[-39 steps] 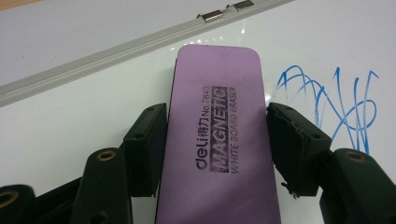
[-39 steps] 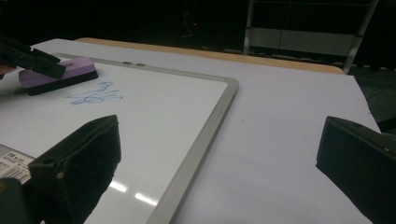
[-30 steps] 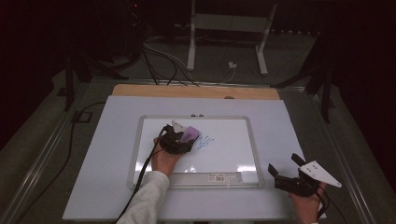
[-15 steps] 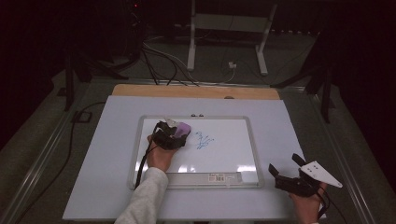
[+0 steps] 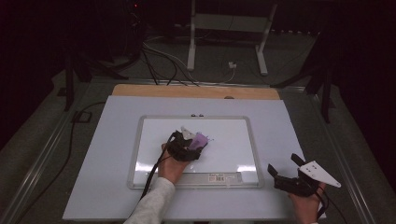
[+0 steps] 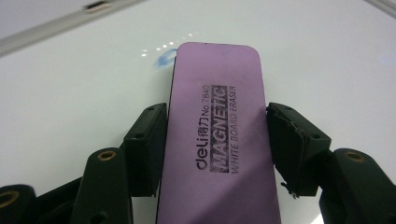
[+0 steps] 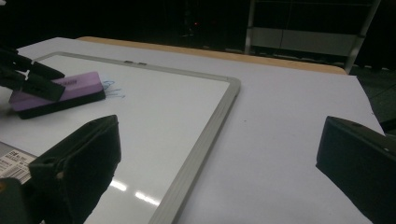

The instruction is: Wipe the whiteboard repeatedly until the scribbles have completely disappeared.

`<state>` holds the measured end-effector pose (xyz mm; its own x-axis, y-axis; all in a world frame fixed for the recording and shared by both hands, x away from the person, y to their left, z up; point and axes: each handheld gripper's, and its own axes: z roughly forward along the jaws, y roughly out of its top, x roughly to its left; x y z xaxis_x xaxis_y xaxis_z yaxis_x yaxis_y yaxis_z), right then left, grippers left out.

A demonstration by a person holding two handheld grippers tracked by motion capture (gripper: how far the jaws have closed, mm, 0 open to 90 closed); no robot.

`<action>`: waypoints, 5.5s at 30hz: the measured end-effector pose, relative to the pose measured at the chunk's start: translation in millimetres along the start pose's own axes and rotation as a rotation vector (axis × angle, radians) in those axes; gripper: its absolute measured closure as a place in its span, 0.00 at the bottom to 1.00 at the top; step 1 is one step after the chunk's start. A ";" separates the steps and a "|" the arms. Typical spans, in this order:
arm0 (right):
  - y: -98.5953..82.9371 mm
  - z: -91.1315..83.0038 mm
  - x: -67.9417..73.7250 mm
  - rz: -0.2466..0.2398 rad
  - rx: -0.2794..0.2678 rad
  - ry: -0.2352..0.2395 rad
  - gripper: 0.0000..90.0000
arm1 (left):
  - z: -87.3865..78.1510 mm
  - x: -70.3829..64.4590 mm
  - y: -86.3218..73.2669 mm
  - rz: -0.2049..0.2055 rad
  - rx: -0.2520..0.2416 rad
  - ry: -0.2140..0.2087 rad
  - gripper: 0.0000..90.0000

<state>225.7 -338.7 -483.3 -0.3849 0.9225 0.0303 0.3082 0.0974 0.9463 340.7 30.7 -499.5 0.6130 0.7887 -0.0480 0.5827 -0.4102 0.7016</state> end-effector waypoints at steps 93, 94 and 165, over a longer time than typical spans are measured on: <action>-0.4 0.1 -0.6 0.001 0.005 -0.002 0.00 | 13.6 26.6 16.9 -0.142 0.040 0.101 0.47; -0.4 0.2 -0.7 -0.001 0.005 -0.003 0.00 | 14.7 22.5 17.6 -0.134 0.040 0.091 0.47; -0.4 -0.9 -2.1 0.002 0.001 -0.006 0.00 | 36.4 3.6 42.2 -0.059 0.073 0.069 0.47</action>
<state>225.6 -341.1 -483.4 -0.3788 0.9250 0.0304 0.3103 0.0960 0.9458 386.9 -0.5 -495.9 0.5399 0.8409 -0.0369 0.6552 -0.3923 0.6455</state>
